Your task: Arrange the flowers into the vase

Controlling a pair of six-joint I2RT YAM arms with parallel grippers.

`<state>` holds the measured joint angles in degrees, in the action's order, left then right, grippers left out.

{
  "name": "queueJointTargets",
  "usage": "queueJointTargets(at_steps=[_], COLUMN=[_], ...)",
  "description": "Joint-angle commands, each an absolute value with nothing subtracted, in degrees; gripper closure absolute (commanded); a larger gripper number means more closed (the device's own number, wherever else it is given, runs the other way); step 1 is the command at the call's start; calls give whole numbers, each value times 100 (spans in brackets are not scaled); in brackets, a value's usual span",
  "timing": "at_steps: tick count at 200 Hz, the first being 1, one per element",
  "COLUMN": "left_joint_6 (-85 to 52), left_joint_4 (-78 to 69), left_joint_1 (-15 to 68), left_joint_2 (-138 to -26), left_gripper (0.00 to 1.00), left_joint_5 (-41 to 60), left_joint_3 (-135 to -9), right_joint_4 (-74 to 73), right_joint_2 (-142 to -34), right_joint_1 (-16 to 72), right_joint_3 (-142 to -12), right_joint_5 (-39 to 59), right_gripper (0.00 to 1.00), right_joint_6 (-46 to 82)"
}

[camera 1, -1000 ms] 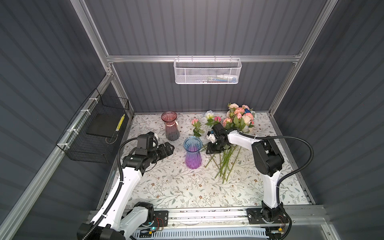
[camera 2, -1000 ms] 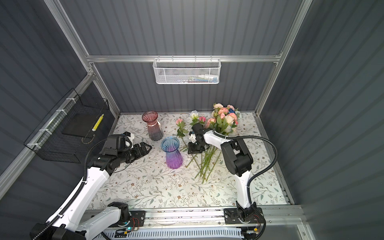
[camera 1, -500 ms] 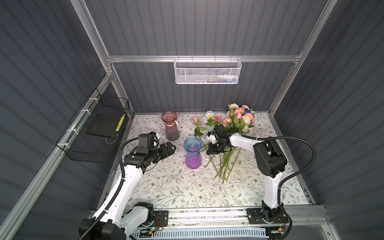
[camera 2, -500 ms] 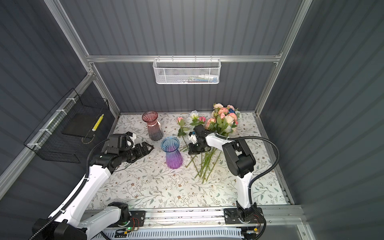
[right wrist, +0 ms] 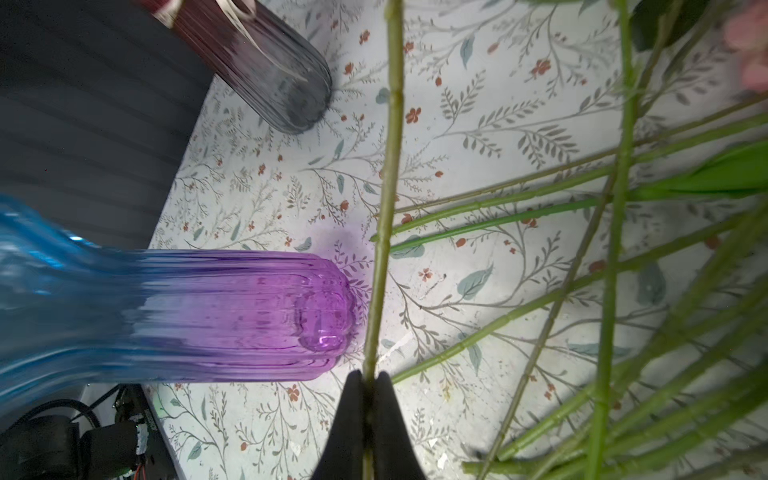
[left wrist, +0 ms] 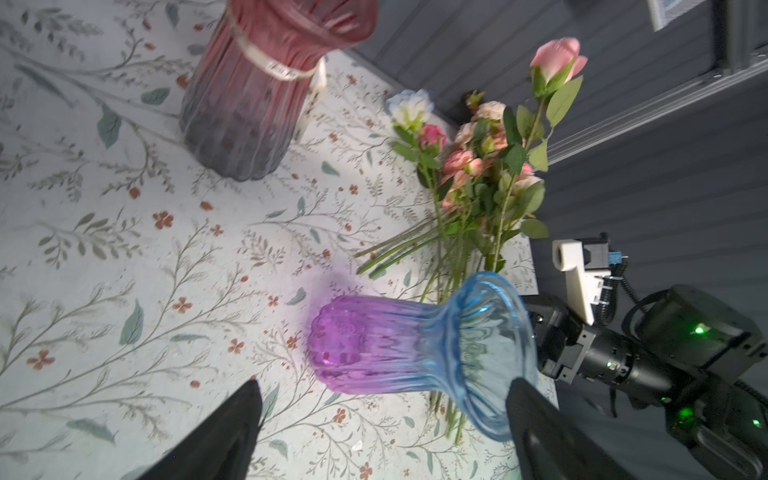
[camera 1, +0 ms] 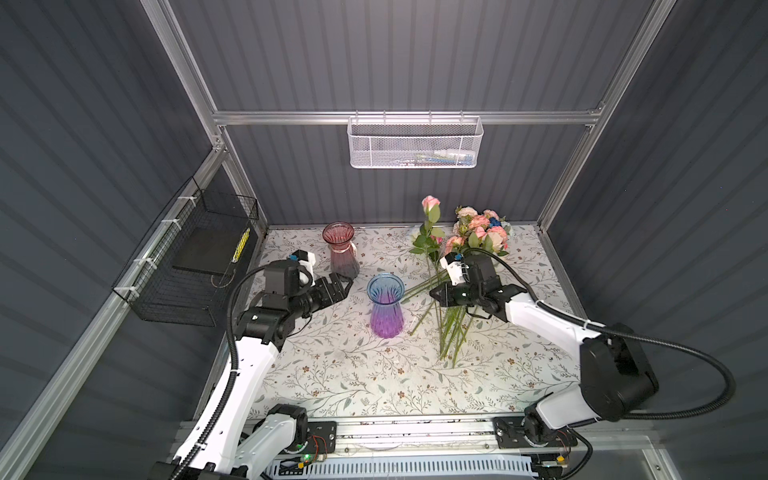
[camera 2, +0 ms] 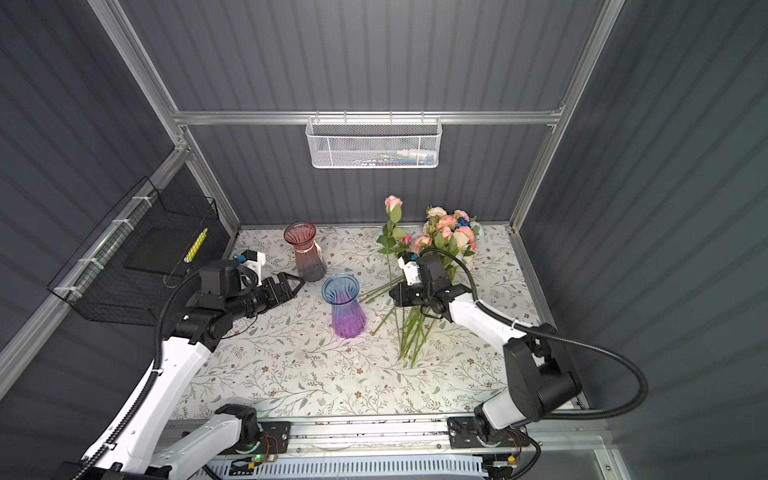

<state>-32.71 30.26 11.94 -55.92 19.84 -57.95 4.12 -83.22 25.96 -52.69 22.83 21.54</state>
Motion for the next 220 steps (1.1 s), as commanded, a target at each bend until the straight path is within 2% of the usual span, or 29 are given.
queueJointTargets(at_steps=[1, 55, 108, 133, 157, 185, 220], left_joint_6=[-3032, -3696, -3735, -3807, -3693, -3605, -3424], left_joint_4=[2560, 534, -523, -959, -965, -940, -737], left_joint_1=[1178, 1315, 2406, 2643, 2842, 2907, 2918], left_joint_2=[-5462, -5880, -6475, -6648, -6785, -6811, -6845], left_gripper=[7, 10, 17, 30, 36, 48, 87], left_joint_5=[2593, 4375, 4344, 4409, 4390, 4335, 4184], left_joint_3=[-6212, -6449, -6903, -7002, -7110, -7124, -7257], right_joint_4=[149, 814, 1256, 1174, 1143, 1199, 1254], right_joint_2=[-7596, -6298, -6620, -6819, -6986, -7092, -7091], right_joint_1=[2610, 2817, 4073, 4403, 4551, 4597, 4614], right_joint_3=[-5169, -5857, -7017, -7275, -7451, -7526, -7485], right_joint_5=[1731, 1864, 2233, 2492, 2619, 2645, 2570], right_gripper=[100, 100, 100, 100, 100, 100, 100], right_joint_6=[2253, 2199, 2010, 2129, 2205, 2232, 2232])
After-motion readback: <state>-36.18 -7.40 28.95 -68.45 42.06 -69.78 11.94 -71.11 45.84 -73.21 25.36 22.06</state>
